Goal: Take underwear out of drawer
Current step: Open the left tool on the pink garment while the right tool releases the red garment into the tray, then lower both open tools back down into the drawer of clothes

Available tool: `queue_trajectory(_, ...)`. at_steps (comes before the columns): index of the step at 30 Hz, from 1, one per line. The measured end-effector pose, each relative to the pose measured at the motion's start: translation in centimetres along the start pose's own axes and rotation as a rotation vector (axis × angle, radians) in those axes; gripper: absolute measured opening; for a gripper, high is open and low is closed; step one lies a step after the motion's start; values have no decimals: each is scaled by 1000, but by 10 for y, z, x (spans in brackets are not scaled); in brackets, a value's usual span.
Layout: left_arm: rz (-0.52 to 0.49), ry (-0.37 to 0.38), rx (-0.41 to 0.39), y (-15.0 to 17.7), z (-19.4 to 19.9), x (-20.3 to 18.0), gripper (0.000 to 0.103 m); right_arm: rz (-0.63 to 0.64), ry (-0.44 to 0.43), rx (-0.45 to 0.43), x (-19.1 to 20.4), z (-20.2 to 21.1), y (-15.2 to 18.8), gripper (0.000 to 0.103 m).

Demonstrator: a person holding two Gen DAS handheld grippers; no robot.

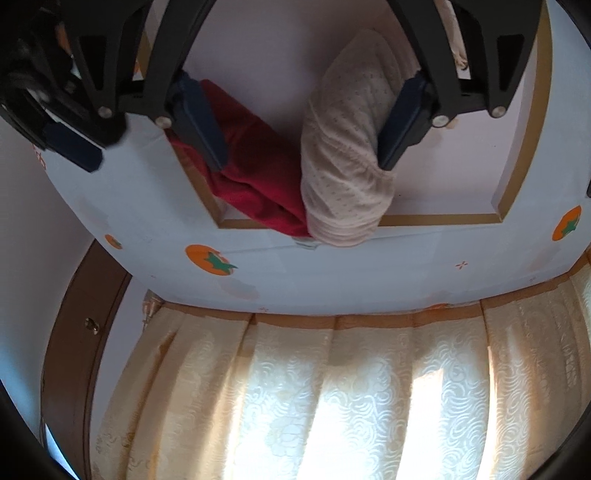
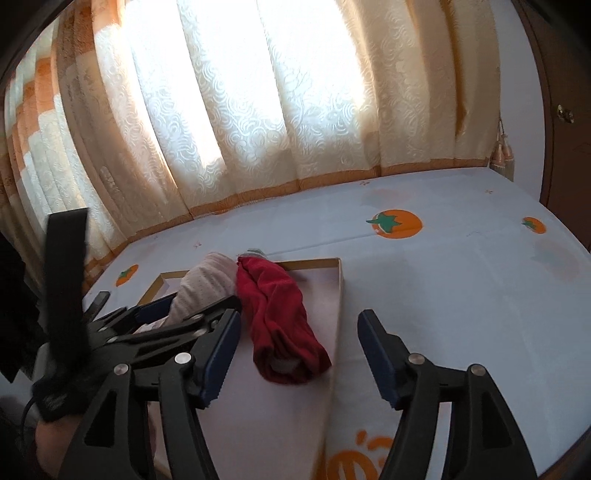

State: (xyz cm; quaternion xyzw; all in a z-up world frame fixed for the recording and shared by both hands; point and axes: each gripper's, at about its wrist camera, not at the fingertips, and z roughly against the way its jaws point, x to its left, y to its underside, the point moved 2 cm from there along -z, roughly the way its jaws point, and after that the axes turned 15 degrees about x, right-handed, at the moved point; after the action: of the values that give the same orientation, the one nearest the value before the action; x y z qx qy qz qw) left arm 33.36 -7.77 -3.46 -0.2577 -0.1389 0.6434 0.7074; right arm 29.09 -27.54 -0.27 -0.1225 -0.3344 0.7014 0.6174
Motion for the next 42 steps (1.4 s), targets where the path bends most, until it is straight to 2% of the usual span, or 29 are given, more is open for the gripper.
queue_trajectory(4,-9,28,-17,4,8,-1,85,15,-20,-25,-4,23,19,76)
queue_trajectory(12,-47,15,-54,19,25,-6,85,71,-79,-28,8,55,62,77)
queue_trajectory(24,-57,15,-121,44,64,-1,85,169,-91,-47,37,78,96,80)
queue_trajectory(35,-69,73,-159,103,111,9,85,229,-90,-41,51,91,124,83)
queue_trajectory(42,-97,70,-161,153,130,11,87,277,-81,-15,49,110,147,84)
